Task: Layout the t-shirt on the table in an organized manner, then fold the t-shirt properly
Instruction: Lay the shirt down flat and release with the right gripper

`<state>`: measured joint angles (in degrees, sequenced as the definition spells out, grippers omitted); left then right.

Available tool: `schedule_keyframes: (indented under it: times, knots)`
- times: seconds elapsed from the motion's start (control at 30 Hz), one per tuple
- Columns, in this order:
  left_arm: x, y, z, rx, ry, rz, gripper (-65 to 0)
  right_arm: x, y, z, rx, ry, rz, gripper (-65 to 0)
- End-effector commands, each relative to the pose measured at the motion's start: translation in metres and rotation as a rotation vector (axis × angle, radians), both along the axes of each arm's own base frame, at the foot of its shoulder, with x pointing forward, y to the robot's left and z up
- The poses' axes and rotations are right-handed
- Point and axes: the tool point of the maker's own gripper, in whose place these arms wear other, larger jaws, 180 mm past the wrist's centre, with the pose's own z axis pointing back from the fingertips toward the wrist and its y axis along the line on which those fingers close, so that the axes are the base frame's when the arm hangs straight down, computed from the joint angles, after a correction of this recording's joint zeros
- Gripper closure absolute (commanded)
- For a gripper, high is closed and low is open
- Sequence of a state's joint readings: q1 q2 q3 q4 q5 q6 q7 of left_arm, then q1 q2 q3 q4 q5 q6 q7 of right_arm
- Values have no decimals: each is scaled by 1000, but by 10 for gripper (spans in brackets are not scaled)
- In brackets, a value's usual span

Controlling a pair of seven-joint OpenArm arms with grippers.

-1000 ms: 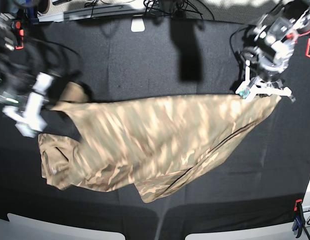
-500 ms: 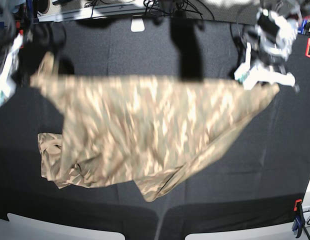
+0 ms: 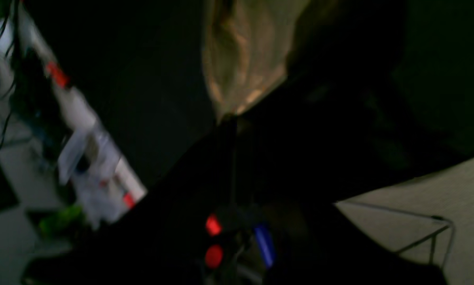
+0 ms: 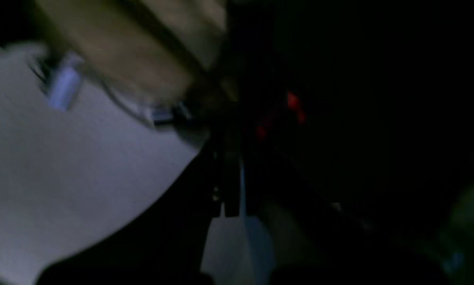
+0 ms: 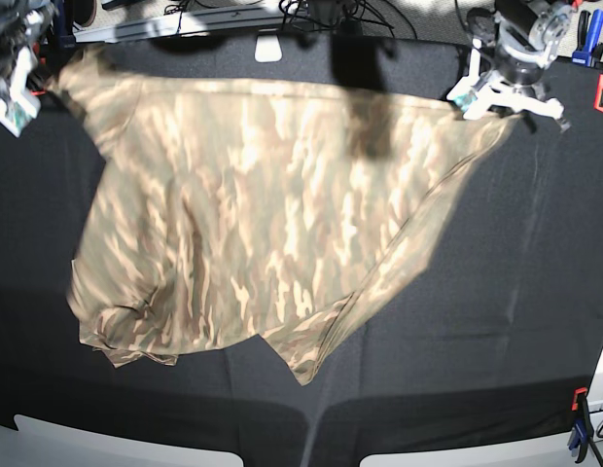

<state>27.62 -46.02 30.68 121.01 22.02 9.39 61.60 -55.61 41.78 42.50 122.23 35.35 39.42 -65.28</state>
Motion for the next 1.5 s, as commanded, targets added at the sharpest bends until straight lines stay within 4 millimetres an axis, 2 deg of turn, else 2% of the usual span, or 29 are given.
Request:
schedule_keyframes:
  times: [0.0, 0.17, 0.27, 0.37, 0.5, 0.6, 0.7, 0.77, 0.87, 1.0, 1.1, 1.17, 1.23, 1.3, 1.4, 1.47]
  knots:
    - [5, 3, 8, 12, -33, -6, 0, 2, 2, 4, 8, -7, 18, 0]
    - [8, 9, 13, 62, -58, -4, 0, -27, 8, -3, 39, 89, 24, 0]
    - [9, 9, 13, 63, -62, -8, 0, -31, 8, -4, 39, 99, 21, 0]
    - [10, 7, 14, 56, -67, -14, 0, -12, 13, -2, 66, 16, 21, 0]
    - [11, 5, 14, 49, -75, -24, 0, 41, 14, 15, 68, -221, 24, 0]
    - [11, 5, 14, 49, -75, -23, 0, 72, -6, 33, -61, -357, 27, 0]
    - [11, 5, 14, 49, -75, -23, 0, 88, -25, 41, -227, -378, 82, 0]
    - [11, 5, 14, 49, -75, -23, 0, 91, -25, 35, -261, -344, 133, 0]
    - [11, 5, 14, 49, -75, -23, 0, 94, -18, 16, -244, -292, 171, 0]
    - [12, 4, 15, 45, -79, -28, 0, 109, -30, 2, -325, -346, 151, 0]
    - [13, 2, 15, 39, -86, -34, 0, 118, -34, -5, -445, -347, 257, 0]
    - [15, 3, 17, 35, -97, -25, 0, 124, -22, -12, -441, -359, 311, -10]
    - [15, 4, 17, 31, -105, -13, 0, 128, -2, -21, -383, -373, 355, -149]
    - [15, 4, 17, 32, -104, -11, -18, 132, 14, -28, -342, -383, 383, -218]
    - [15, 4, 17, 31, -103, -10, -118, 143, 28, -30, -337, -413, 422, -222]
    - [15, 4, 17, 31, -103, -10, -138, 153, 31, -31, -340, -436, 439, -222]
